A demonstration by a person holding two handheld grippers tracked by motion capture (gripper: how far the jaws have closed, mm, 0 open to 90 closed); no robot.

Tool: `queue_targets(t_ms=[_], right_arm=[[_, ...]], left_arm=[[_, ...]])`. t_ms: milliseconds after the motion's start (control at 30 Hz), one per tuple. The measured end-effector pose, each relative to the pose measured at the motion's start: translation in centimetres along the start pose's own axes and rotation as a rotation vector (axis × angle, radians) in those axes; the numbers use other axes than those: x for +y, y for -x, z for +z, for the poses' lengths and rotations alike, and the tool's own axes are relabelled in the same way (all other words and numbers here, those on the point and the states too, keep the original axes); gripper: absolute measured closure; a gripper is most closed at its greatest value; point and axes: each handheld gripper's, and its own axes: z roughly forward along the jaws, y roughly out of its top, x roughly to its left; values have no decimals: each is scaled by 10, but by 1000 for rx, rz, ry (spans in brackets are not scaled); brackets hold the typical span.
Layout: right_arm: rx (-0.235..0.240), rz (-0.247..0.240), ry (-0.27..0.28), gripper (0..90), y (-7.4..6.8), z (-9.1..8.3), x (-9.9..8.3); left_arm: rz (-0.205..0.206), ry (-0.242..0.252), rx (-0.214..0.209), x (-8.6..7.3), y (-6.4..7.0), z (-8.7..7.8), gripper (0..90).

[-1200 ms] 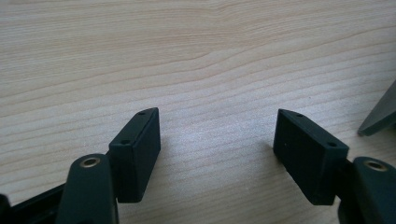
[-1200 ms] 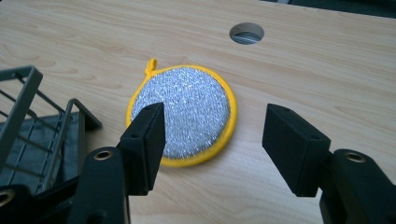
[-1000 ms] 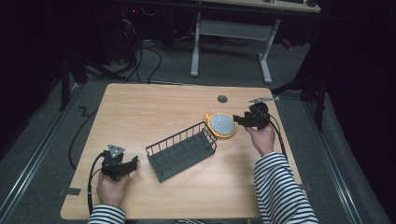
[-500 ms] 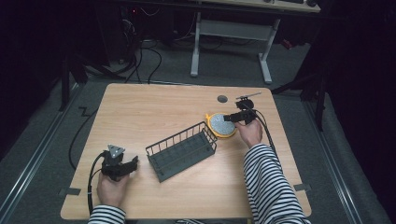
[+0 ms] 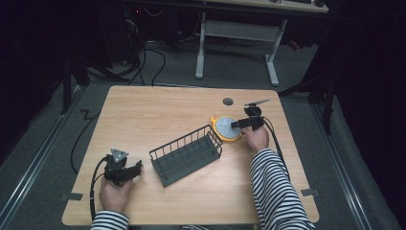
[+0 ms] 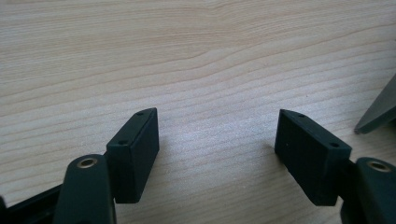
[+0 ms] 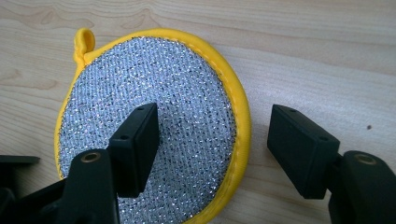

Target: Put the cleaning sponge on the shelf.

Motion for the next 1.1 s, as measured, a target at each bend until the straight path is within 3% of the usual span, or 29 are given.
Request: queue_targets(t_ms=[200,333,500,533,700,767,1000,1100], right_arm=[[47,43,-18,360,7,5,-3],[92,43,-15,482,8,5,-5],[101,51,-30,531,7,5,-4],[106,44,-31,581,7,5,-4],[62,-3,-45,680,-1,3,-2],[27,-42,-56,750,-9,1,1],[57,-29,-34,783,-7,-2,0],[69,-33,4,789,-7,-13,2]], left_arm=[[1,0,0,0,0,0,312],[1,0,-1,0,0,0,312],[0,0,-1,0,0,0,312],[0,1,-1,0,0,0,311],[0,0,-3,0,0,0,311],[0,0,-3,0,0,0,311],[1,0,-4,0,0,0,312],[1,0,-4,0,0,0,311]])
